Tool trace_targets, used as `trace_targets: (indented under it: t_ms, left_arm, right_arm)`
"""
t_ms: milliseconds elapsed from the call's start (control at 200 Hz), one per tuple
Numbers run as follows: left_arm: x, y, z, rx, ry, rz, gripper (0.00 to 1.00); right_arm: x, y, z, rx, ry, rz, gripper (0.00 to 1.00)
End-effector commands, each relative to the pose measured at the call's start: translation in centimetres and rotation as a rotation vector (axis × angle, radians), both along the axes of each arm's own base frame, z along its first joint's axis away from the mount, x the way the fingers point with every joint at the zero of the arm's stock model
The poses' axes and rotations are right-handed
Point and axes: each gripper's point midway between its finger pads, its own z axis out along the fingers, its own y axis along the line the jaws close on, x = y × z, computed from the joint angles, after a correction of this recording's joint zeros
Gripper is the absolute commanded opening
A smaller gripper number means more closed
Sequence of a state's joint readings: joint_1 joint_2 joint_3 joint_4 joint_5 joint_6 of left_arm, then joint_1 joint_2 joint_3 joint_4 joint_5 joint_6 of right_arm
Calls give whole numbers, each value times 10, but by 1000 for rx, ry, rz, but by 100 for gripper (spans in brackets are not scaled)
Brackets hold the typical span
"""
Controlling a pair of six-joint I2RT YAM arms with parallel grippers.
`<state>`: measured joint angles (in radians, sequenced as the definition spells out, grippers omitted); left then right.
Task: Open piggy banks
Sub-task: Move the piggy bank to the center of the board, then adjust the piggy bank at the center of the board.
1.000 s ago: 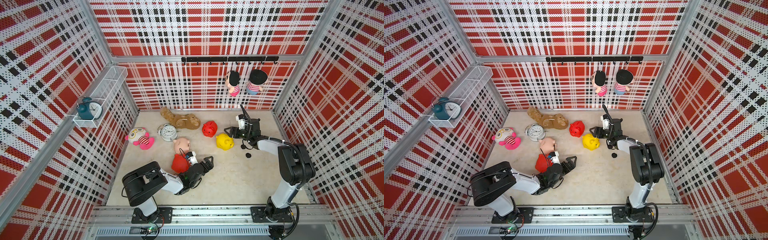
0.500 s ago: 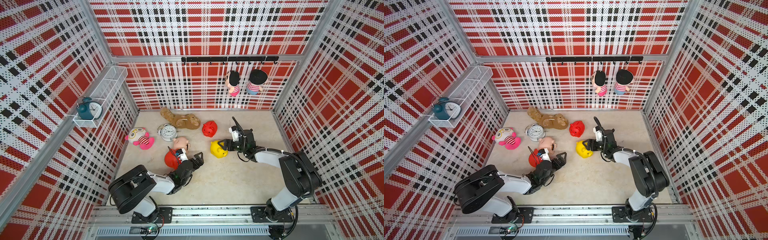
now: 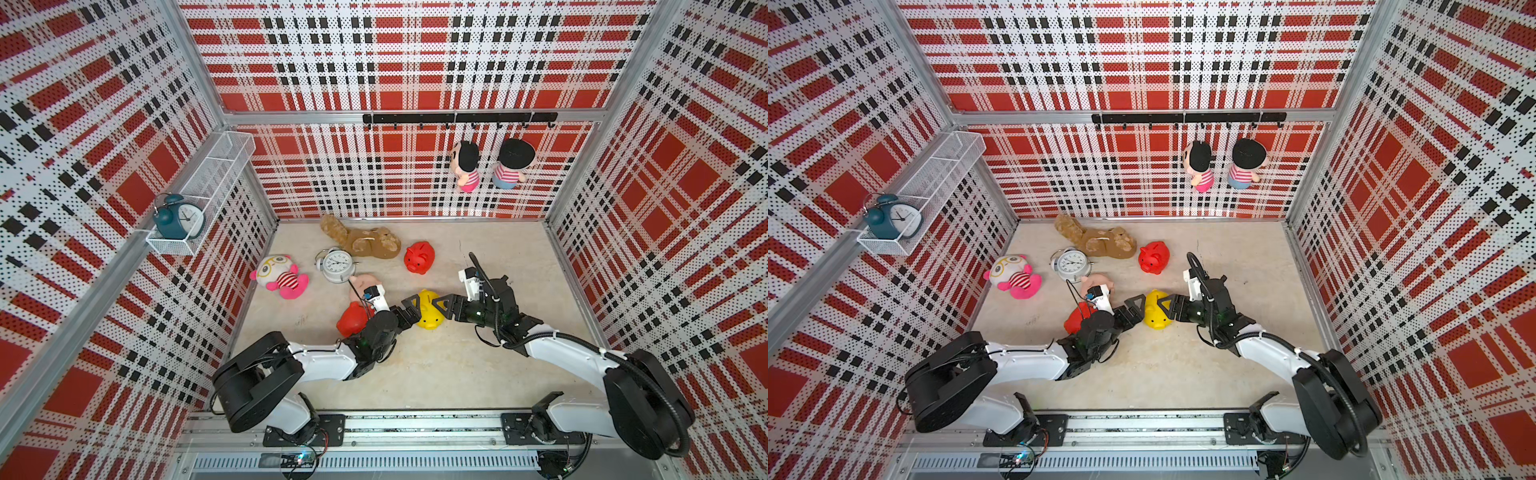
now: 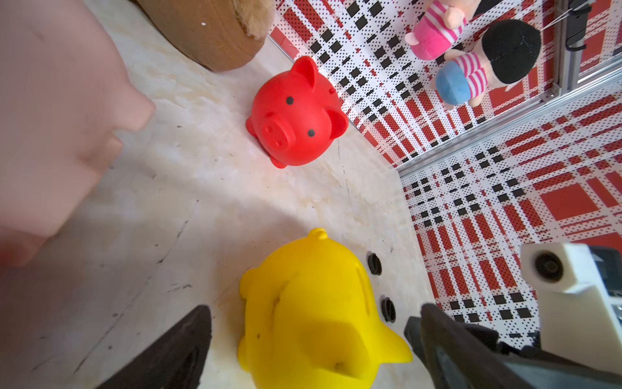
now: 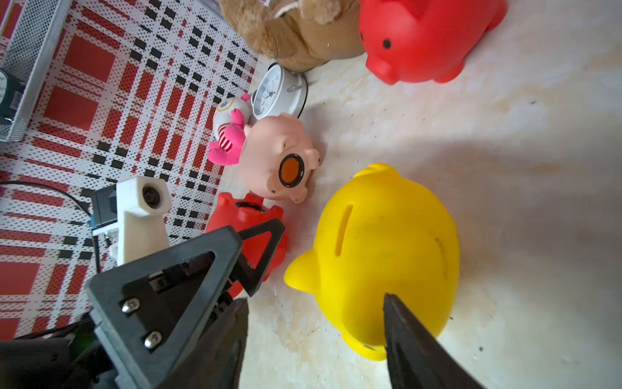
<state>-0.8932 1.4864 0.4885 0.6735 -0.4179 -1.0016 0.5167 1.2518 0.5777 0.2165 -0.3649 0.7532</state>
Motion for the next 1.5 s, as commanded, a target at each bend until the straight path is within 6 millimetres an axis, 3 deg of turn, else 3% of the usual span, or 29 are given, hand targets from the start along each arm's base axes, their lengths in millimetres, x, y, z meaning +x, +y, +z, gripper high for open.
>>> trace_targets:
  t_ms: [0,125,521,641,887,1127,1493]
  left_arm:
    - [4,-11,2,19,-7,21,98]
    - [6,-27,6,33,-32,56,98]
    - [21,-55,-27,32,-26,123,100]
    - [24,-55,-42,-9,-9,120,89]
    - [24,-33,-54,-157,7,132,65]
    - [21,-4,-60,-225,18,165,69]
    - [20,14,-46,-238,-12,176,78]
  right_arm:
    - [13,-33,-10,-184,-68,-135,57]
    - [23,-51,-26,-298,-111,-206,52]
    - [12,-45,-49,-241,-101,-166,53]
    - [9,-49,-52,-251,-102,-176,54]
    - [9,-48,-45,-241,-125,-170,54]
    - [17,-30,-32,-171,-151,-127,54]
    - [22,-31,-31,-184,-158,-141,55]
